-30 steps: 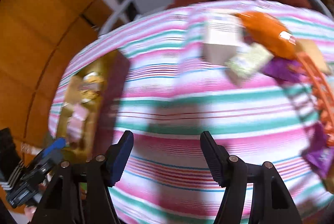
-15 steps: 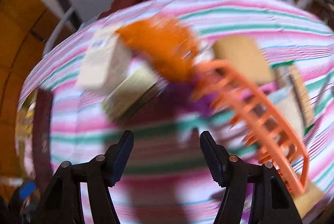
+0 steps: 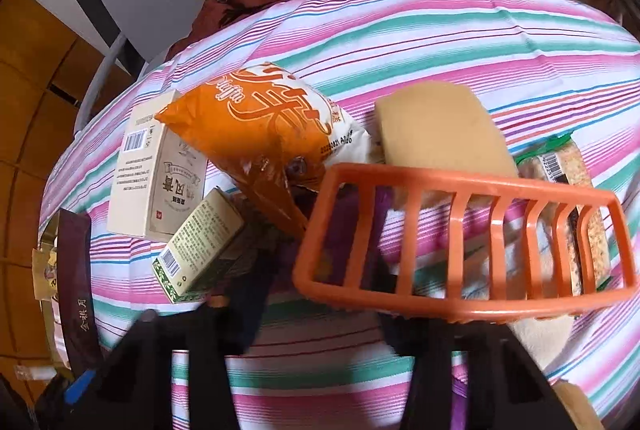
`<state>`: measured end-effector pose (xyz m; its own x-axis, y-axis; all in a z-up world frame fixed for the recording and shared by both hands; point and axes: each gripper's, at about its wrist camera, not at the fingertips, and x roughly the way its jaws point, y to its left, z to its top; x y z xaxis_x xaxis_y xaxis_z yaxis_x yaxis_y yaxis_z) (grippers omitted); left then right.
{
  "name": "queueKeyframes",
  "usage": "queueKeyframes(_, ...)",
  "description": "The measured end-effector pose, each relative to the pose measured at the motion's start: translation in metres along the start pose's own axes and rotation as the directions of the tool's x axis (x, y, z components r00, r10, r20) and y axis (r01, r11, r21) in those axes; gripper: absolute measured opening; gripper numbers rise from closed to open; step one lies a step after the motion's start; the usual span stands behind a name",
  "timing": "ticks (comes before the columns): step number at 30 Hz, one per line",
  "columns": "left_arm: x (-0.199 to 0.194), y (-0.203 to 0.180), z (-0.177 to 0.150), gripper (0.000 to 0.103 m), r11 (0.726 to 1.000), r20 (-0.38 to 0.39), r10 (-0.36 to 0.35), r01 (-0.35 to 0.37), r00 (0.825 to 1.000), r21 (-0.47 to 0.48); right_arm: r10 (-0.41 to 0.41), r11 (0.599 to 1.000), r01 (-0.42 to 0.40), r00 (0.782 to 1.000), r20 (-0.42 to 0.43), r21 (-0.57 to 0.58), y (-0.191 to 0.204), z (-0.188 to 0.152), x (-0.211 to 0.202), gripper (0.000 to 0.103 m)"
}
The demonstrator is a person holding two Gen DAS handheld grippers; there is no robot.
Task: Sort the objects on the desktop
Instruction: 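Move both tools back over the remaining items on the table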
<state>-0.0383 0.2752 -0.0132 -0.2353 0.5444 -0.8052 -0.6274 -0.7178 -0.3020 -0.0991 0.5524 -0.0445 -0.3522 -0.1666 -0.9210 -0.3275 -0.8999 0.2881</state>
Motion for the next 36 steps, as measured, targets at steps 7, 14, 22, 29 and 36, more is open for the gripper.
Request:
queueKeyframes(7, 0.048, -0.009, 0.027, 0.058, 1.000, -0.054, -0.002, 0.003, 0.999, 0.021, 0.029, 0.997, -0.029, 1.000, -0.008, 0.066, -0.009, -0.004, -0.005, 0.037)
queueKeyframes(14, 0.090, -0.020, 0.054, 0.057, 0.992, -0.074, -0.003, 0.012, 0.997, 0.122, 0.078, 0.990, -0.074, 0.997, -0.023, 0.118, -0.015, -0.008, -0.008, 0.037)
queueKeyframes(22, 0.107, -0.040, 0.062, 0.042, 0.972, -0.024, 0.005, 0.001, 1.000, 0.236, 0.114, 0.974, -0.105, 0.993, -0.035, 0.199, -0.029, -0.006, -0.005, 0.040)
queueKeyframes(29, 0.103, -0.042, 0.047, 0.037, 0.954, 0.045, 0.018, -0.031, 0.999, 0.297, 0.040, 0.987, -0.040, 0.999, 0.003, 0.153, -0.028, 0.002, -0.012, 0.045)
queueKeyframes(36, 0.086, -0.031, 0.031, 0.034, 0.969, 0.048, -0.020, 0.008, 0.999, 0.245, 0.042, 0.993, -0.040, 0.999, -0.018, 0.112, -0.027, -0.002, -0.009, 0.036)
